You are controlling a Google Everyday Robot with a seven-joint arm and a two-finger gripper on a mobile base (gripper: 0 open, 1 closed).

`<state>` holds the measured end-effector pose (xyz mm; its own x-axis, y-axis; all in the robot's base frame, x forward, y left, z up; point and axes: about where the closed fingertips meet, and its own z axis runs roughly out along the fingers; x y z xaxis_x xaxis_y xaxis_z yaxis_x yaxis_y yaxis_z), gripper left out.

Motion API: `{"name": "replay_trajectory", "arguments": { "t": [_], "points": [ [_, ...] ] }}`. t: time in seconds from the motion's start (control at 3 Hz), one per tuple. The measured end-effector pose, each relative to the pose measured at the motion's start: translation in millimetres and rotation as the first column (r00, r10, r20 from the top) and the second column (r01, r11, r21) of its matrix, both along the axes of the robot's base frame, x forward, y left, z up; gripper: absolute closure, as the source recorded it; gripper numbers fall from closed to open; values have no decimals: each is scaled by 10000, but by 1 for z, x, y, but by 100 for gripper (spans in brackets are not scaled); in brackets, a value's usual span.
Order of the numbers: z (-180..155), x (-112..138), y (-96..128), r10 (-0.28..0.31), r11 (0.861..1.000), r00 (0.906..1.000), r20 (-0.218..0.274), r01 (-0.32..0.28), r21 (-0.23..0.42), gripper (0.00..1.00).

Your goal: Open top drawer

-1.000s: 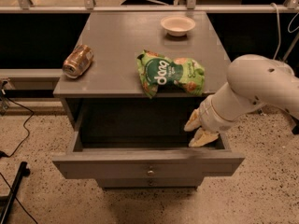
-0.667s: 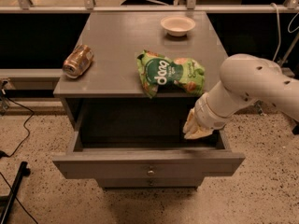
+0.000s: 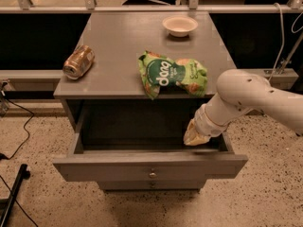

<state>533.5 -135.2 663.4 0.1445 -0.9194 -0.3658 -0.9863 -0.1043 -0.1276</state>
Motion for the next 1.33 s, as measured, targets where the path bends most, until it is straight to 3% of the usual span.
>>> {"name": "replay_trajectory", "arguments": {
  "t": [0.33,1.0,1.33],
  "points": [
    [-27,-5,1,35,9995,9984,-559,-17,328,100],
    [-58,-30,-4,532,9926,9828,-1766,-328,1165,100],
    [-48,-57,-2,1407,9863,9626,-2314,-1159,1178,100]
  ]
}}
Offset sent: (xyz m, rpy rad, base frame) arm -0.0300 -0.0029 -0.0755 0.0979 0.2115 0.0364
